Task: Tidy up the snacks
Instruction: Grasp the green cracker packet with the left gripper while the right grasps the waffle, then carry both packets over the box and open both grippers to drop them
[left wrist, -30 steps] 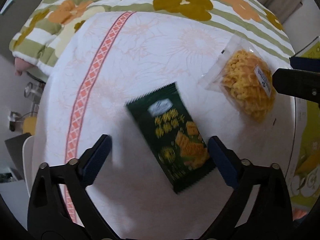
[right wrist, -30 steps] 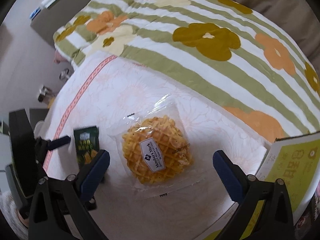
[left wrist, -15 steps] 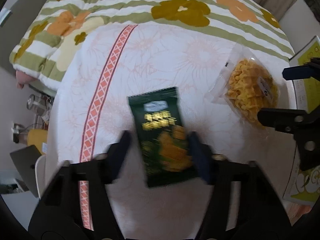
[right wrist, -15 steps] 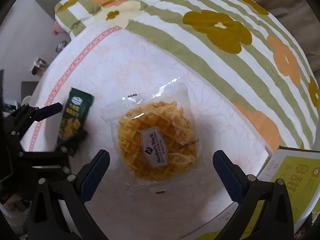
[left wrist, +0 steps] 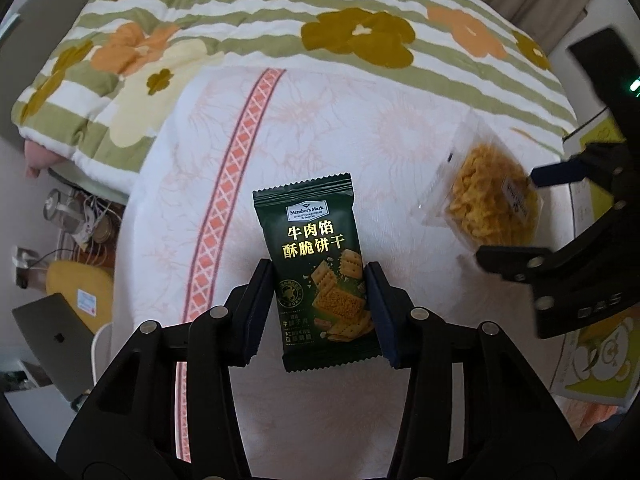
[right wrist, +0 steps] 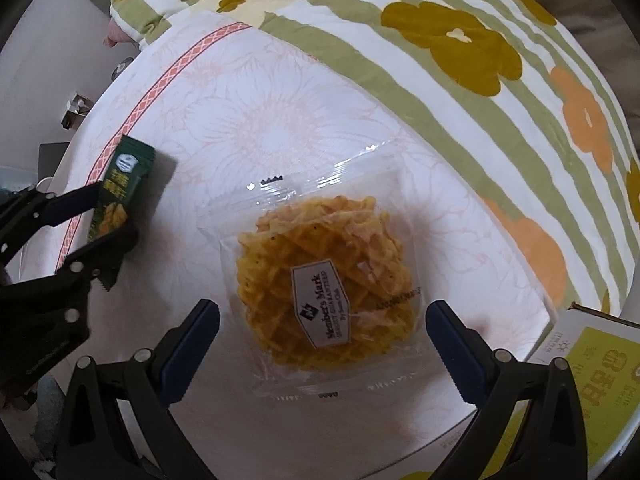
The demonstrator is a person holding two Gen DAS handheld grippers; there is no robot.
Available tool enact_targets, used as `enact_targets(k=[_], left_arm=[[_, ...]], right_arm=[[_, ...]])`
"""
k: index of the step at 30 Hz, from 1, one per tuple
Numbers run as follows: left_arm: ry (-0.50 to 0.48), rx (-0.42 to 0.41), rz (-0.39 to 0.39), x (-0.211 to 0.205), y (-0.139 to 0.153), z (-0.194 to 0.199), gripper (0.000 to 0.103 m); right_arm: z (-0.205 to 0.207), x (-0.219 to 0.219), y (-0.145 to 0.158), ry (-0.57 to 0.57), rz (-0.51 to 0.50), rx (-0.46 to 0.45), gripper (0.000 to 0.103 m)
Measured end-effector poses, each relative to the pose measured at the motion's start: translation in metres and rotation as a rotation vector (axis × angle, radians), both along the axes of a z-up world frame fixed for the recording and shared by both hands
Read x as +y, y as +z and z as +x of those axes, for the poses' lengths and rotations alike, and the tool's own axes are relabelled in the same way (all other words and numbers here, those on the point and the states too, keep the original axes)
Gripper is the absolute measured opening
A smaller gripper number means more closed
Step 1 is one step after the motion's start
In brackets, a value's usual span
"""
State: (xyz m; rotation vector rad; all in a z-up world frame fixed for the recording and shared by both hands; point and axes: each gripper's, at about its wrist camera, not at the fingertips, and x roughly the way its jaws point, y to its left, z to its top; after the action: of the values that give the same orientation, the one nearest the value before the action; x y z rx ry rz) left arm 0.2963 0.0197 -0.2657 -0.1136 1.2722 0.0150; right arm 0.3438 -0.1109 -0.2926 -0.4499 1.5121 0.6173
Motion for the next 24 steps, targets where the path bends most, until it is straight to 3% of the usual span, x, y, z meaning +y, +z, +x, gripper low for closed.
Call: enact_targets(k=[8,12,16,24], left_arm=[[-0.009,-0.038,-0.024,0.011,0.017,0.000,0.042],[-0.028,-0.055,-0.030,0.013,0.024,-0.003,0.042],[-0.048,-0.071,-0.037,0.016,0.030,-0.005,0.042],[-0.104,-0.129,-0.055,0.016,0.062,-0.006,0.042]], right_arm=[[-0.005,0.007,-0.007,0.017,-0.085,-0.087,0.094],[-0.007,0.004,-0.009,0.017,-0.071,-0.122,0.093],[-0.009,0.000,-0.004,-0.016,-0.031,-0.116,0.076],[-0.021,-0.004,0.046,-0.123,0.060,-0.198,0.074]])
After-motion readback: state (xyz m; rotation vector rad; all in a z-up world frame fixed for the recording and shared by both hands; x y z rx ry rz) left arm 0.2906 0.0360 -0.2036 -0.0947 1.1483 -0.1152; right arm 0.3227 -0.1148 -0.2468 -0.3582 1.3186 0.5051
